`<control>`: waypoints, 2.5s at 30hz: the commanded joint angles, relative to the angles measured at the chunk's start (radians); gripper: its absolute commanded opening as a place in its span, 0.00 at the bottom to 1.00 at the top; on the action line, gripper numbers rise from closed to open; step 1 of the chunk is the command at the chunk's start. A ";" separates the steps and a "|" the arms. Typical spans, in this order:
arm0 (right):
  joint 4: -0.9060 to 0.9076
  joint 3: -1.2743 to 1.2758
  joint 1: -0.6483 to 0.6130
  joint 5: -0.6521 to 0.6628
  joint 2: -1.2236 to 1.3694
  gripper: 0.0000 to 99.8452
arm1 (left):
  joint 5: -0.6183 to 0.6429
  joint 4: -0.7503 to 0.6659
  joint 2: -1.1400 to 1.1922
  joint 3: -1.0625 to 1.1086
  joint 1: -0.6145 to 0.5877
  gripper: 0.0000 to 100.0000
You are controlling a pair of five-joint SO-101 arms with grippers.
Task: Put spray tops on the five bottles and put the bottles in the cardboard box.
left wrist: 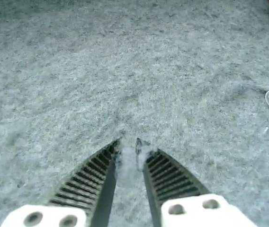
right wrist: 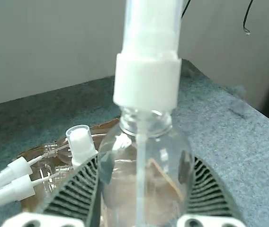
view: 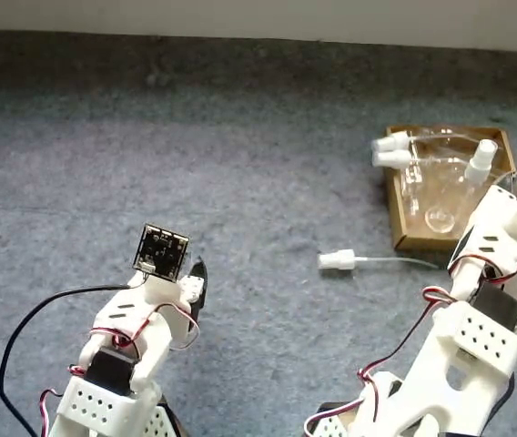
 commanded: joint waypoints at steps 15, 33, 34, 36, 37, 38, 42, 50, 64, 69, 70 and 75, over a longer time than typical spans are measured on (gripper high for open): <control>0.183 -0.125 -0.053 -0.006 -0.004 0.13 | 0.005 -0.028 -0.007 -0.007 -0.008 0.01; 0.133 -0.283 -0.045 -0.002 -0.004 0.13 | 0.005 -0.029 -0.007 0.001 -0.007 0.01; 0.073 -0.280 -0.045 0.002 -0.004 0.13 | 0.006 -0.029 -0.007 0.001 -0.007 0.01; 0.002 -0.254 -0.048 -0.003 -0.002 0.13 | 0.006 -0.029 -0.007 0.001 -0.007 0.01; -0.027 -0.231 -0.047 -0.005 -0.002 0.13 | 0.006 -0.029 -0.007 0.001 -0.007 0.01; -0.064 -0.208 -0.047 -0.006 -0.002 0.13 | 0.006 -0.029 -0.007 0.001 -0.007 0.01; -0.194 -0.148 -0.047 -0.006 0.013 0.13 | 0.006 -0.029 -0.007 0.001 -0.007 0.01; -0.165 -0.314 -0.044 -0.008 0.254 0.14 | 0.005 -0.029 -0.007 0.002 -0.008 0.01; -0.429 -0.341 0.001 -0.118 0.489 0.14 | 0.003 -0.029 -0.007 0.002 -0.010 0.01; -0.479 -0.325 0.004 -0.117 0.532 0.14 | 0.003 -0.029 -0.007 0.002 -0.010 0.01; -0.484 -0.325 0.004 -0.117 0.544 0.14 | 0.003 -0.029 -0.007 0.002 -0.010 0.01; -0.535 -0.325 -0.001 -0.037 0.628 0.14 | 0.003 -0.029 -0.007 0.002 -0.010 0.01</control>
